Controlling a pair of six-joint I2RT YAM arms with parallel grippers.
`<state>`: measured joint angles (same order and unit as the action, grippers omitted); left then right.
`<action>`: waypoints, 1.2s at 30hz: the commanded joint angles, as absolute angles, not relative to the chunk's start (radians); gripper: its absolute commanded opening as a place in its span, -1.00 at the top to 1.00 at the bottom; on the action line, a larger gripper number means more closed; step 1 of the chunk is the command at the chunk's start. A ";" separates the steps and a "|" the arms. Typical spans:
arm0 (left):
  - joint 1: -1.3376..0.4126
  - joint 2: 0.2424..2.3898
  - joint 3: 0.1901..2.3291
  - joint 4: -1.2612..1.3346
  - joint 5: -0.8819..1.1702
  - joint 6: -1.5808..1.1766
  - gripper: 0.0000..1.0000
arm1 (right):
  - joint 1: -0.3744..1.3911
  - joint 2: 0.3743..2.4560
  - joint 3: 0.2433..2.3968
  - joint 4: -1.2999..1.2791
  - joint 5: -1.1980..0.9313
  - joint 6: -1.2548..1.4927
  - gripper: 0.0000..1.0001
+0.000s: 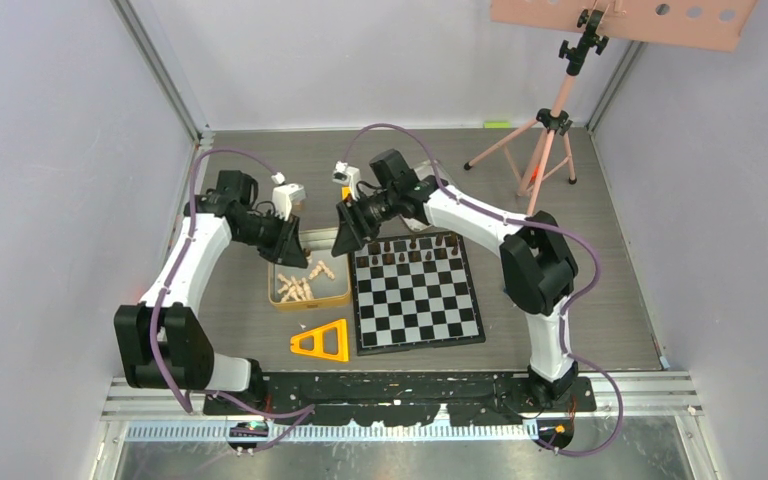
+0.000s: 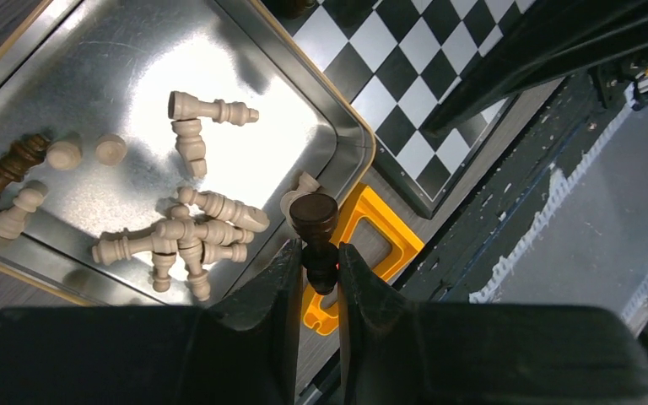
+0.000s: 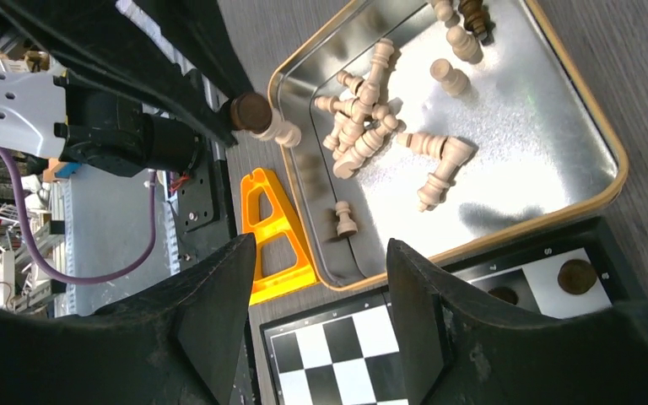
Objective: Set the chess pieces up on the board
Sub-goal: Pick up the chess piece from the storage box.
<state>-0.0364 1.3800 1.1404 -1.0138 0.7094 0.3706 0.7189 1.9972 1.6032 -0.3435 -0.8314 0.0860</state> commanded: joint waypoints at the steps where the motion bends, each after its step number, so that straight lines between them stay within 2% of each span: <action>1: -0.012 1.362 1.171 -1.042 0.834 0.376 1.00 | 0.734 2.029 1.686 -0.298 -0.903 0.109 -0.29; 18: 0.066 1.361 1.157 -1.073 0.970 0.390 1.00 | 0.808 2.156 1.854 -0.353 -1.014 0.128 -0.28; 23: 0.067 1.353 1.151 -1.082 0.979 0.398 1.00 | 0.810 2.176 1.898 -0.373 -1.027 0.120 -0.19; 27: 0.073 1.348 1.140 -1.089 0.976 0.408 1.00 | 0.810 2.185 1.914 -0.383 -1.040 0.118 -0.01; 32: 0.080 1.346 1.137 -1.095 0.976 0.416 1.00 | 0.810 2.198 1.933 -0.387 -1.059 0.124 0.39; 36: 0.084 1.347 1.138 -1.110 0.968 0.431 1.00 | 0.810 2.210 1.942 -0.388 -1.059 0.131 0.64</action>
<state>0.0795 1.3754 1.1397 -1.0706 0.9348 0.4046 0.8097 2.1975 1.8908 -0.4118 -1.0477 0.1310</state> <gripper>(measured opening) 0.200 0.238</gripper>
